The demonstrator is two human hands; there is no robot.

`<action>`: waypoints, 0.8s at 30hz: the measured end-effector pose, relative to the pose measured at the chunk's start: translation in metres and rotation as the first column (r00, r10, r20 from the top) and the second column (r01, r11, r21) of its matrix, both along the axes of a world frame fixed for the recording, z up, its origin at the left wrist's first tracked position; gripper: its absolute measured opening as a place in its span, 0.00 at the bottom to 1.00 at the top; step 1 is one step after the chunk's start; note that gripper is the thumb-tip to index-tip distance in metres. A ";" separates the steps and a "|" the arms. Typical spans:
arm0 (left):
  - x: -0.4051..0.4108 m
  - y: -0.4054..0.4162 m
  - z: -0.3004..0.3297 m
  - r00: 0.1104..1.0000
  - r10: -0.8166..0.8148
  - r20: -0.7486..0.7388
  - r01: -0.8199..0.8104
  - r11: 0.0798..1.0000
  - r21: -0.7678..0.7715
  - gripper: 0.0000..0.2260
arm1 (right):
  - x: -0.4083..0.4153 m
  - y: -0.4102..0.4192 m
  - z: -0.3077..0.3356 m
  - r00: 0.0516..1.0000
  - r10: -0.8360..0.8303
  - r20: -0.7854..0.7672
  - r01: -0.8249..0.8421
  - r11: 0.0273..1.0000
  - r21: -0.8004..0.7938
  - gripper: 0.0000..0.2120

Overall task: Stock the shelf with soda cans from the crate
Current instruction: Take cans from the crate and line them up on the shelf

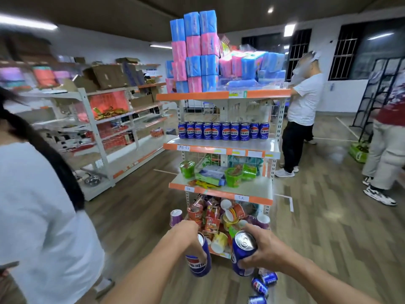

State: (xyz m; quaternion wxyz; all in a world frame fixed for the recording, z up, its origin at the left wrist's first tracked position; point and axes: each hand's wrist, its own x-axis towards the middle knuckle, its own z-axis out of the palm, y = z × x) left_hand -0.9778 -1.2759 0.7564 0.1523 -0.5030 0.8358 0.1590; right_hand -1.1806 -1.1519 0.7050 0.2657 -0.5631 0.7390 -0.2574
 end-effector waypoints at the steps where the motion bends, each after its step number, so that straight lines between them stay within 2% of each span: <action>1: -0.002 -0.009 0.003 1.000 -0.010 -0.003 0.010 1.000 -0.005 0.33 | -0.001 -0.008 0.000 1.000 -0.008 0.003 0.008 1.000 -0.007 0.32; 8: -0.015 -0.096 0.012 0.993 -0.116 -0.020 0.115 0.992 -0.043 0.33 | 0.001 -0.072 0.009 0.993 -0.115 0.019 0.116 0.993 -0.021 0.31; 14: -0.025 -0.189 0.005 0.970 -0.242 -0.037 0.242 0.970 0.000 0.29 | 0.017 -0.138 0.006 0.975 -0.222 -0.007 0.222 0.975 -0.019 0.31; 17: -0.030 -0.229 0.007 0.950 -0.311 -0.025 0.312 0.950 0.014 0.31 | 0.025 -0.167 0.005 0.956 -0.295 -0.001 0.295 0.956 -0.008 0.30; 24: -0.039 -0.286 0.016 0.925 -0.377 -0.039 0.378 0.926 0.011 0.29 | 0.033 -0.208 0.020 0.925 -0.379 -0.008 0.379 0.925 0.022 0.28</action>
